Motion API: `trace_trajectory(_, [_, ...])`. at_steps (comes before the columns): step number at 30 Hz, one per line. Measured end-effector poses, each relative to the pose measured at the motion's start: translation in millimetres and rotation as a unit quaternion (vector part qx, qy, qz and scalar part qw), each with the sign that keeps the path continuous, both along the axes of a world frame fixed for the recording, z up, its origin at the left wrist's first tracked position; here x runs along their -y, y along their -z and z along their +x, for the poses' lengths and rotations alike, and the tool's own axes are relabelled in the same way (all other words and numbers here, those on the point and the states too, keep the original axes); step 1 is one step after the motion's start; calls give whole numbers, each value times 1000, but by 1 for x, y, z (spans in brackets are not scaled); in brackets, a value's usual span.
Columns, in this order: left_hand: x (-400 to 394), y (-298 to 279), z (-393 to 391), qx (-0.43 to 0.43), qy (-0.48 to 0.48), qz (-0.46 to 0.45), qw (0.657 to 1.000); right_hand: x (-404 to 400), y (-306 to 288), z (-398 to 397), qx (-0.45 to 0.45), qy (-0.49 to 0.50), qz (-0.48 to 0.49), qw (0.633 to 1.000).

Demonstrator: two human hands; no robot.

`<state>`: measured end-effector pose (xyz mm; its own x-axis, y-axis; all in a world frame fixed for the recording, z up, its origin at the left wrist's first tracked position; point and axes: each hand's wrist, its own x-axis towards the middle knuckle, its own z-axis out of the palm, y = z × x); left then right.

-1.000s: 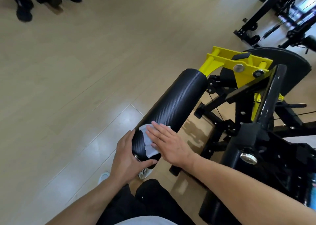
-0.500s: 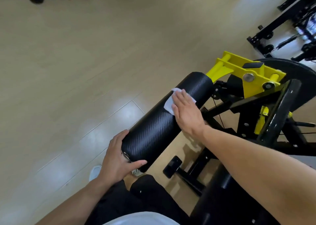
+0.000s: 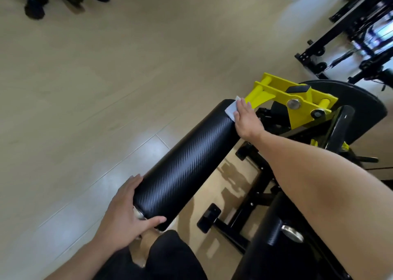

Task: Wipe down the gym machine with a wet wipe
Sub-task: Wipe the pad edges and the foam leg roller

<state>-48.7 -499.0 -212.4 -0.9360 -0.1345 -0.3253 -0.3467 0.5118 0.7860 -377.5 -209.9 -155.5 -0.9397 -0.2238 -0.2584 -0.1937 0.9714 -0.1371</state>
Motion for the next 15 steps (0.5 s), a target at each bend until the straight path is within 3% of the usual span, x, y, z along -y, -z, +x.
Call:
trace_trajectory(4, [-2,-2,-2,4,29,-11,1000,53,19,97,-56,-4,-48,997])
trace_trajectory(7, [0,-5,-2,-5,37,1,999,86,18,193,-60,-127,-110,984])
trace_trajectory(10, [-3,-18,-6,-75,50,38,995,109,13,267,9,-284,-122,951])
trace_trajectory(12, [-3,-17,-6,-98,51,55,992,106,13,277,41,-339,-129,931])
trace_trajectory(15, [1,-6,-4,-21,53,13,998,92,15,236,53,-329,-101,937])
